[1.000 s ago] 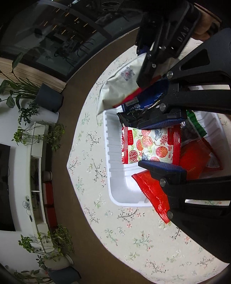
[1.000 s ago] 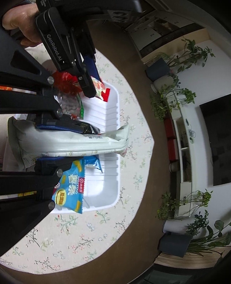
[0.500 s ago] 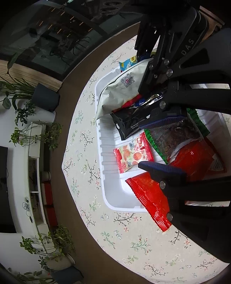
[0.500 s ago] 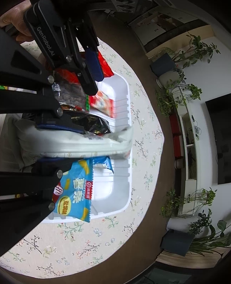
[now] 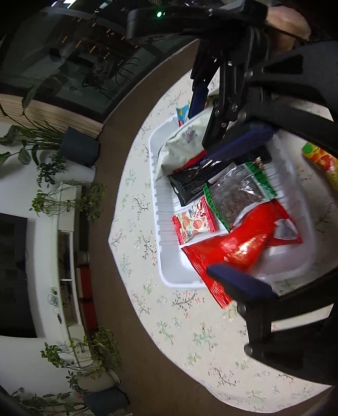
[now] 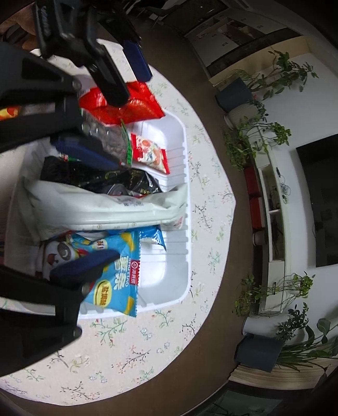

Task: Organize snacks
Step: 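Open both tools and move them back toward the loose snacks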

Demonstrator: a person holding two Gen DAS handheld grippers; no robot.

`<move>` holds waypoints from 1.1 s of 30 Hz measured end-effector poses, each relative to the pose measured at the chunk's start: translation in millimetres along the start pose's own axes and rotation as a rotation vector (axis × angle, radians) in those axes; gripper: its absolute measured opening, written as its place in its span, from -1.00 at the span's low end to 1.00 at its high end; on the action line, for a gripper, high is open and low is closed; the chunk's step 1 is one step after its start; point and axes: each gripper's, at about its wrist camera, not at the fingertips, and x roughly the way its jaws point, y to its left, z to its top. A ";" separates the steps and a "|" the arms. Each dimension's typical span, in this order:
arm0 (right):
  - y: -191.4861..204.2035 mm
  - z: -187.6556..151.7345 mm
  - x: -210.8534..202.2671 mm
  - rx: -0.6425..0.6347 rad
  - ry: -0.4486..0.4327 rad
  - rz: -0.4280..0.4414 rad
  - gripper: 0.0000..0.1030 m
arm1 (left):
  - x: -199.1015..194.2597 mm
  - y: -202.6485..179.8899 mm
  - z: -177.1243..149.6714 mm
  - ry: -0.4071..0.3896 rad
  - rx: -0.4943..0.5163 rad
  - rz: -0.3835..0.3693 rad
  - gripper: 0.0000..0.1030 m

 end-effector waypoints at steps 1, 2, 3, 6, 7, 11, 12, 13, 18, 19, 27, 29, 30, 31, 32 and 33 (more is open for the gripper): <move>1.0 -0.9 -5.8 -0.001 -0.007 0.005 0.38 | -5.9 0.1 -1.5 -0.007 0.000 0.000 0.78; 2.0 -0.6 -8.8 -0.002 -0.010 0.005 0.41 | -11.8 0.3 -3.1 -0.014 -0.001 0.000 0.87; 2.3 -2.0 -15.8 0.000 -0.016 0.008 0.43 | -19.5 1.2 -5.7 -0.022 -0.003 -0.004 0.91; 0.2 -4.8 -36.4 0.028 -0.044 0.035 0.56 | -37.9 1.3 -15.3 -0.018 0.002 -0.019 0.99; -2.1 -7.3 -48.2 0.048 -0.064 0.056 0.62 | -42.7 0.2 -19.5 -0.016 0.015 -0.016 0.99; -9.8 -24.7 -92.3 0.104 -0.145 0.195 0.93 | -65.0 -8.7 -48.5 -0.030 0.112 0.044 0.99; -12.2 -33.5 -103.6 0.114 -0.166 0.233 0.96 | -71.9 -12.6 -60.8 -0.034 0.141 0.057 0.99; -14.5 -44.1 -114.2 0.127 -0.180 0.257 0.99 | -75.0 -14.5 -69.4 -0.030 0.151 0.061 0.99; -26.3 -101.3 -142.9 0.210 -0.175 0.305 0.99 | -92.0 -19.9 -117.6 0.019 0.104 0.061 0.99; -28.0 -109.8 -145.8 0.221 -0.174 0.300 0.99 | -94.9 -20.1 -125.7 0.022 0.090 0.054 0.99; -25.4 -172.8 -158.8 0.210 -0.100 0.246 0.89 | -107.2 -20.4 -152.6 0.046 0.135 0.000 0.99; -19.4 -181.6 -157.8 0.177 -0.076 0.242 0.80 | -107.9 -20.3 -144.0 0.044 0.176 -0.020 0.98; -17.5 -183.2 -157.0 0.170 -0.069 0.250 0.78 | -106.6 -20.6 -138.7 0.047 0.193 -0.024 0.97; -17.6 -186.2 -156.5 0.165 -0.065 0.255 0.76 | -102.1 -22.7 -132.5 0.065 0.229 -0.023 0.93; -17.0 -187.2 -156.6 0.159 -0.063 0.257 0.73 | -96.3 -24.9 -126.2 0.090 0.263 -0.020 0.80; -14.4 -187.6 -156.5 0.147 -0.062 0.259 0.71 | -87.1 -28.1 -121.3 0.128 0.313 -0.025 0.72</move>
